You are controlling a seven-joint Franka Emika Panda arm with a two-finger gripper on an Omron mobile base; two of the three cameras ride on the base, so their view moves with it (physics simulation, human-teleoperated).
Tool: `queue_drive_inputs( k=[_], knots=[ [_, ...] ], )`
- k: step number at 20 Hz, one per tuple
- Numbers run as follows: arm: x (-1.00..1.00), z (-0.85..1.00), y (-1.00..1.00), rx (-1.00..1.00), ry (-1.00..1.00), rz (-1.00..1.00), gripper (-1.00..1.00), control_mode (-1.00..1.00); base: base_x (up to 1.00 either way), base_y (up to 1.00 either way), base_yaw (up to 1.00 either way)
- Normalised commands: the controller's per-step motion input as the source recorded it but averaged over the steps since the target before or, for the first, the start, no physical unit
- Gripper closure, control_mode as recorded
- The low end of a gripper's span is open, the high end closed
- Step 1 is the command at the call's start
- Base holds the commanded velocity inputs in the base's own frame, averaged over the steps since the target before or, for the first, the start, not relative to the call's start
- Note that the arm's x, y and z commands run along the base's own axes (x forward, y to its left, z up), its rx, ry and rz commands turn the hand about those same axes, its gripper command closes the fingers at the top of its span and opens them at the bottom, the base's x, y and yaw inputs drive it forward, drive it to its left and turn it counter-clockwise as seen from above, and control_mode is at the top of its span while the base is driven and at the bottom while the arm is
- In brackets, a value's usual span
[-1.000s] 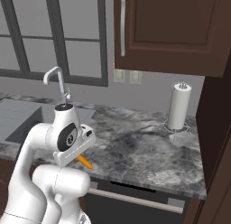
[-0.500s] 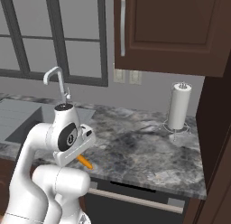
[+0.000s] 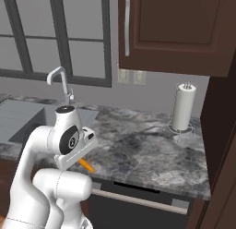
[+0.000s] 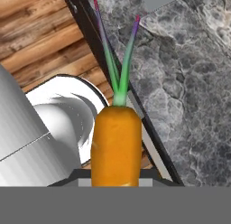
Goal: Place the two vegetables and bowl onto the tray for setting up a vegetable dip station.
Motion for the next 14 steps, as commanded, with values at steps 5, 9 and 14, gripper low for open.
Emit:
queue_drive_inputs(
  k=[5, 9, 14],
  knots=[
    [0.00, 0.00, 0.00, 0.00, 0.00, 0.00, 1.00, 1.00, -0.29, 0.16, 0.02],
    [0.00, 0.00, 0.00, 0.00, 0.00, 0.00, 1.00, 1.00, -0.07, 0.53, -0.02],
    [0.00, 0.00, 0.00, 0.00, 0.00, 0.00, 1.00, 1.00, -0.02, 0.69, -0.01]
  ],
)
